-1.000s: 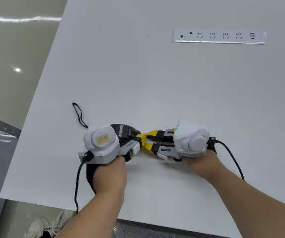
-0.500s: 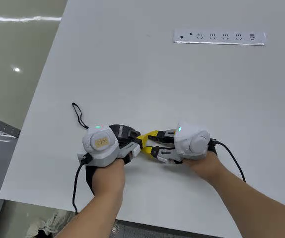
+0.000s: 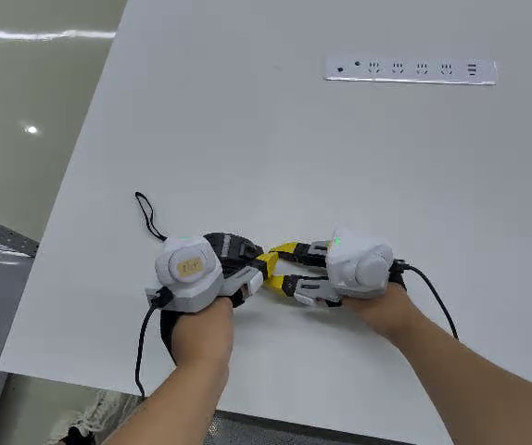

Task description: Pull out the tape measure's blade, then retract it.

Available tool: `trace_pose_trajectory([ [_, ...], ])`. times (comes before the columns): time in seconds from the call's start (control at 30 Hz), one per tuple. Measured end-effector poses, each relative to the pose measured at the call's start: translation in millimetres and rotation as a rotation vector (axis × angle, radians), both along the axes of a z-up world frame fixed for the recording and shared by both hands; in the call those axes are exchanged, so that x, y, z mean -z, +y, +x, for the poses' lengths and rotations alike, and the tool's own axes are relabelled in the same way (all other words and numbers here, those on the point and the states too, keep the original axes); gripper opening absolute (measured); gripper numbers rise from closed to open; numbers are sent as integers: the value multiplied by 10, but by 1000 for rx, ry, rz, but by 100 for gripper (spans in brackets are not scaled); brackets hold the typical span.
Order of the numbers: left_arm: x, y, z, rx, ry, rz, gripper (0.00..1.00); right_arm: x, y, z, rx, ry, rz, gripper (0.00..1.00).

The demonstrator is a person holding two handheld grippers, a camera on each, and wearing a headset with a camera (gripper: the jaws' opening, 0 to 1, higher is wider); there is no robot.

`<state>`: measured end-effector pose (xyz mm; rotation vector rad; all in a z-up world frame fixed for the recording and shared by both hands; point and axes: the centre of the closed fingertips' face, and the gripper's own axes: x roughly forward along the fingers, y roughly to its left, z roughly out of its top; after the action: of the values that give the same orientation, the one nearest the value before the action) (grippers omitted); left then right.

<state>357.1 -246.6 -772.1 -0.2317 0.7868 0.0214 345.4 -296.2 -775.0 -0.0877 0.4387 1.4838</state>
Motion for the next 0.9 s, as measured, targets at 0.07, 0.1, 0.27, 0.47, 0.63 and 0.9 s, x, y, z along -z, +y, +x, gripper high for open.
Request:
trace_pose_trajectory([
  [0.07, 1, 10, -8, 1, 1, 1, 77, -3, -13, -1, 1, 2, -2, 28],
  [0.1, -1, 15, -8, 5, -3, -1, 77, -1, -28, -1, 3, 5, -8, 27],
  [0.27, -8, -11, -14, 52, -12, -8, 76, -19, -80, 2, 18, 25, -9, 28],
  [0.47, -25, -14, -43, 102, -17, 4, 76, -9, -149, -9, 33, 35, -25, 28],
  [0.63, -51, -6, -60, 122, -40, -2, 75, -35, -238, 57, 86, 58, -17, 30],
  [0.9, -94, -37, -81, 167, -63, -10, 75, -65, -308, 60, 121, 68, -18, 31],
])
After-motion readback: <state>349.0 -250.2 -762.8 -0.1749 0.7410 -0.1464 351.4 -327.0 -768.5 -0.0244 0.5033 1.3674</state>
